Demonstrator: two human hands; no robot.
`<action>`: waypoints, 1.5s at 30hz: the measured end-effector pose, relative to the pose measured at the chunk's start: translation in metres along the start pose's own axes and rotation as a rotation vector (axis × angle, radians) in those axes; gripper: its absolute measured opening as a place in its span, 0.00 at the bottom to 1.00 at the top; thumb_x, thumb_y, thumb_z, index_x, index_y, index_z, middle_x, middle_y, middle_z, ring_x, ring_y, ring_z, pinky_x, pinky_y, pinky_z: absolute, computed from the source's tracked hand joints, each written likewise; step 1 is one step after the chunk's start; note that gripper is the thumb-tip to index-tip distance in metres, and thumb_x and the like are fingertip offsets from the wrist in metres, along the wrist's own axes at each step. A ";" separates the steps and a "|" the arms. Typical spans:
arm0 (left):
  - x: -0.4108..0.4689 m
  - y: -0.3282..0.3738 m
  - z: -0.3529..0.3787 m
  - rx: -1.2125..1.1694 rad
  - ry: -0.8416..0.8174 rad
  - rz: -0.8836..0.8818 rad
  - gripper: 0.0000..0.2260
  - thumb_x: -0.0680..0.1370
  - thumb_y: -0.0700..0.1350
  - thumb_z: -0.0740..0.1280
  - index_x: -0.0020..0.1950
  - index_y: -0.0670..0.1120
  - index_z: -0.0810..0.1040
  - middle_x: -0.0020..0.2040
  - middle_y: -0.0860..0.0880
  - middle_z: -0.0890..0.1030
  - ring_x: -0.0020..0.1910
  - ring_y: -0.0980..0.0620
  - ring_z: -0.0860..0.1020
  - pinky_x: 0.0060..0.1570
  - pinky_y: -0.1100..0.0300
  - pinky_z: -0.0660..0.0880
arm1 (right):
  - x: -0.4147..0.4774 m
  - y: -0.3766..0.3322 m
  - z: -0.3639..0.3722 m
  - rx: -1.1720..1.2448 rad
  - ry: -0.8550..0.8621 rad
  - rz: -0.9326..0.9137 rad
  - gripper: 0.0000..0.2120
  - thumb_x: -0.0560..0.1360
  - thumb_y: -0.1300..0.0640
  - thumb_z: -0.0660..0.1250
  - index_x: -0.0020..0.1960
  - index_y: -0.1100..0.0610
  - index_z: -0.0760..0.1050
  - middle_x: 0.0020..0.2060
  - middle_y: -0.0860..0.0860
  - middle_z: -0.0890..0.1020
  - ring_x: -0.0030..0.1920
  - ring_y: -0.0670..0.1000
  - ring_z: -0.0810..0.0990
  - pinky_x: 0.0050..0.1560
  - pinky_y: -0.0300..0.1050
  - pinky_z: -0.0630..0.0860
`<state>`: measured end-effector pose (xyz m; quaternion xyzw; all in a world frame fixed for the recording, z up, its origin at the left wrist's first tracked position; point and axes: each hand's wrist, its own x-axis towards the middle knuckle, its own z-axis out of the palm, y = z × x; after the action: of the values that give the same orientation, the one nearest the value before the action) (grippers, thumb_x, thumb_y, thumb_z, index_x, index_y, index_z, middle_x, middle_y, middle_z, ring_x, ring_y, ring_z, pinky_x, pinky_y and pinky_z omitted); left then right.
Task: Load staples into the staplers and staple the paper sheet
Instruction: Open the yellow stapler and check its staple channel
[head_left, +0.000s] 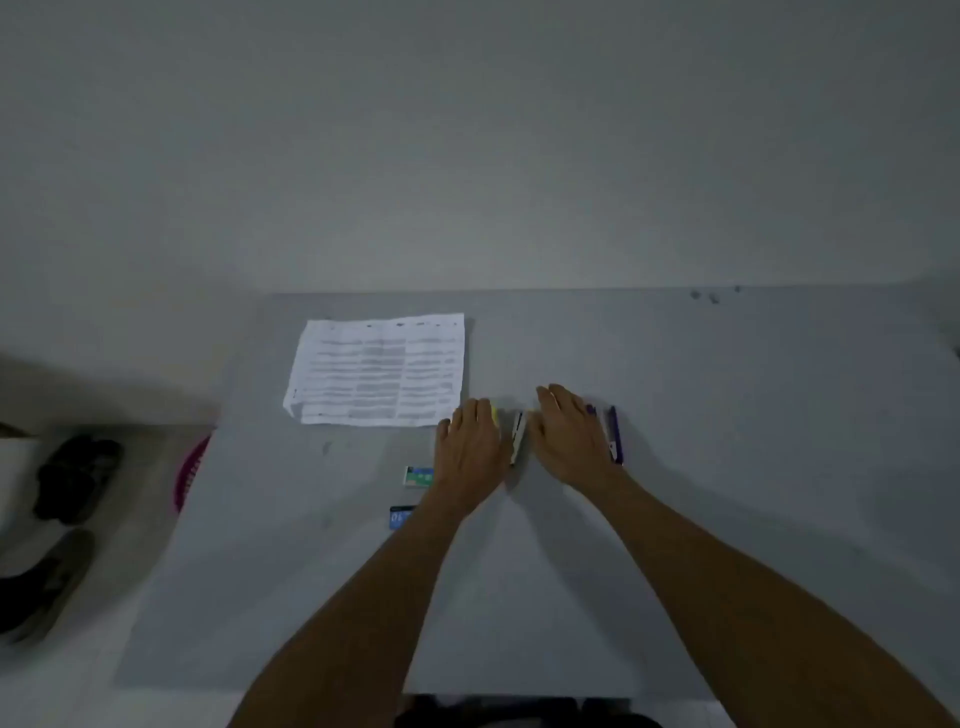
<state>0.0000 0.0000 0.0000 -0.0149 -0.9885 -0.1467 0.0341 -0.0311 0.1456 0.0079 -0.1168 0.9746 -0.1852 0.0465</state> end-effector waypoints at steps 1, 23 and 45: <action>-0.002 0.000 0.006 -0.024 -0.012 -0.023 0.17 0.76 0.52 0.59 0.58 0.41 0.73 0.52 0.43 0.77 0.51 0.41 0.79 0.49 0.49 0.74 | -0.001 0.002 0.005 0.009 -0.001 0.009 0.24 0.80 0.50 0.49 0.68 0.63 0.68 0.64 0.58 0.73 0.63 0.59 0.72 0.58 0.53 0.72; -0.001 0.012 0.031 -0.357 -0.159 -0.241 0.06 0.74 0.38 0.66 0.51 0.39 0.76 0.46 0.40 0.80 0.46 0.43 0.77 0.41 0.61 0.65 | -0.006 0.015 0.017 0.122 0.073 0.042 0.18 0.79 0.61 0.57 0.67 0.63 0.70 0.64 0.59 0.74 0.63 0.60 0.72 0.60 0.55 0.73; 0.028 0.026 -0.066 -1.159 -0.437 -0.438 0.19 0.78 0.56 0.63 0.55 0.40 0.76 0.45 0.42 0.81 0.39 0.49 0.79 0.39 0.59 0.78 | 0.028 -0.014 -0.087 0.847 -0.058 0.312 0.07 0.71 0.64 0.72 0.49 0.62 0.82 0.41 0.57 0.83 0.36 0.50 0.83 0.48 0.43 0.82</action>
<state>-0.0229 0.0065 0.0722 0.1411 -0.7136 -0.6526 -0.2118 -0.0671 0.1567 0.0926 0.0556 0.8171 -0.5552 0.1446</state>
